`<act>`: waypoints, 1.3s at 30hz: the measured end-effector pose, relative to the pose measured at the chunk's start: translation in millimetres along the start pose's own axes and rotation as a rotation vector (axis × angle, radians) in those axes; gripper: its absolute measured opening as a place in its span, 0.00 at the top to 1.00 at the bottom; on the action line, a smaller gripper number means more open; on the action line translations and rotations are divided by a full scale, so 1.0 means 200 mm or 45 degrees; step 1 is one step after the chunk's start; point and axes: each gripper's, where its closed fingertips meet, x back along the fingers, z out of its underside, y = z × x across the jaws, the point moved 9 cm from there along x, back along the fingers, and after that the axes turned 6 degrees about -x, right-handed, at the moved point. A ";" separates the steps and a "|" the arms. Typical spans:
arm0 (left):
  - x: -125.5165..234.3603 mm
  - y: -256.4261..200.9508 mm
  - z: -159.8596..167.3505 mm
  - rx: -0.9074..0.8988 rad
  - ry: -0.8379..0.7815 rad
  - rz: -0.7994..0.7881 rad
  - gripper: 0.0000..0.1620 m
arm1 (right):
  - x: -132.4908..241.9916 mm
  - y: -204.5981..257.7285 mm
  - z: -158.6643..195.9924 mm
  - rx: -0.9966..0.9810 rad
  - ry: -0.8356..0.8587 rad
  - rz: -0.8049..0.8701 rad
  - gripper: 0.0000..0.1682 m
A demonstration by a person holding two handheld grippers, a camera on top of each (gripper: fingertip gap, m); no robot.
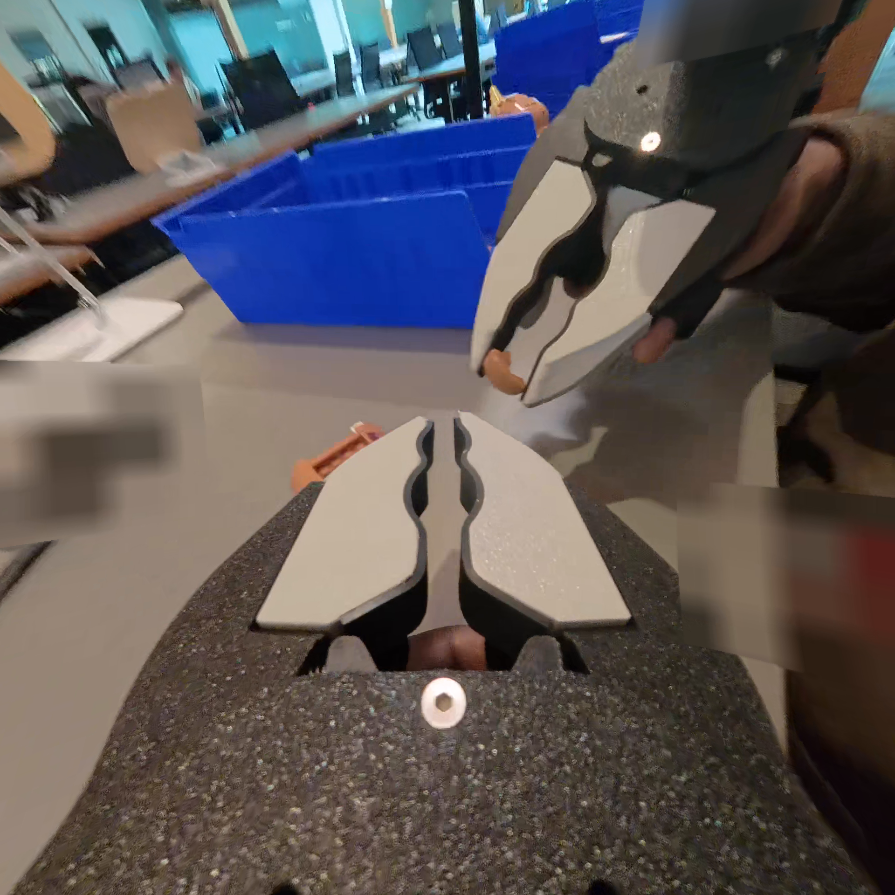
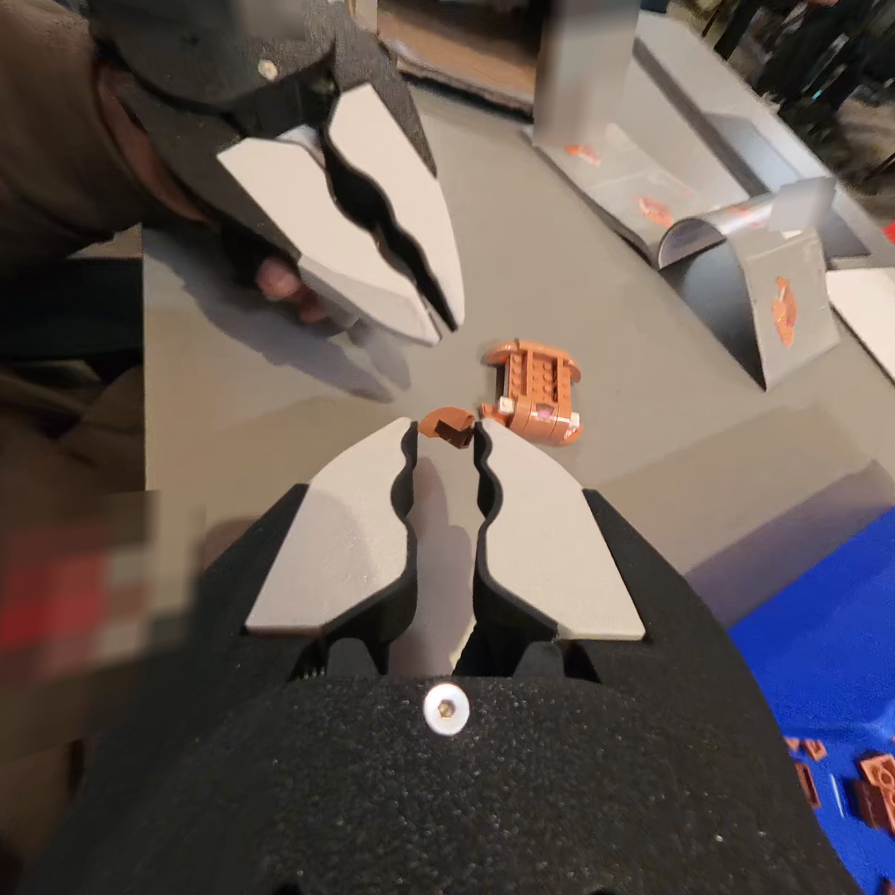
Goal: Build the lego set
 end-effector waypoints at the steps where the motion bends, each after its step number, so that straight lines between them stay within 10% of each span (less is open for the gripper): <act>1: 0.00 -0.01 -0.01 0.068 -0.004 0.036 0.95 | -0.02 0.01 0.00 0.018 -0.034 0.012 0.87; 11: 0.01 0.05 0.00 0.872 -0.192 0.478 0.93 | -0.03 0.09 -0.03 0.173 -0.341 0.171 0.87; 22: -0.08 0.05 -0.03 1.037 -0.252 0.662 0.93 | 0.00 0.11 -0.04 0.253 -0.481 0.254 0.87; 30: -0.10 0.05 -0.03 0.868 -0.171 0.578 0.93 | 0.00 0.10 -0.02 0.273 -0.421 0.276 0.87; 39: -0.08 0.02 -0.08 0.145 -0.027 0.307 0.94 | 0.04 0.06 0.01 0.129 -0.352 0.146 0.86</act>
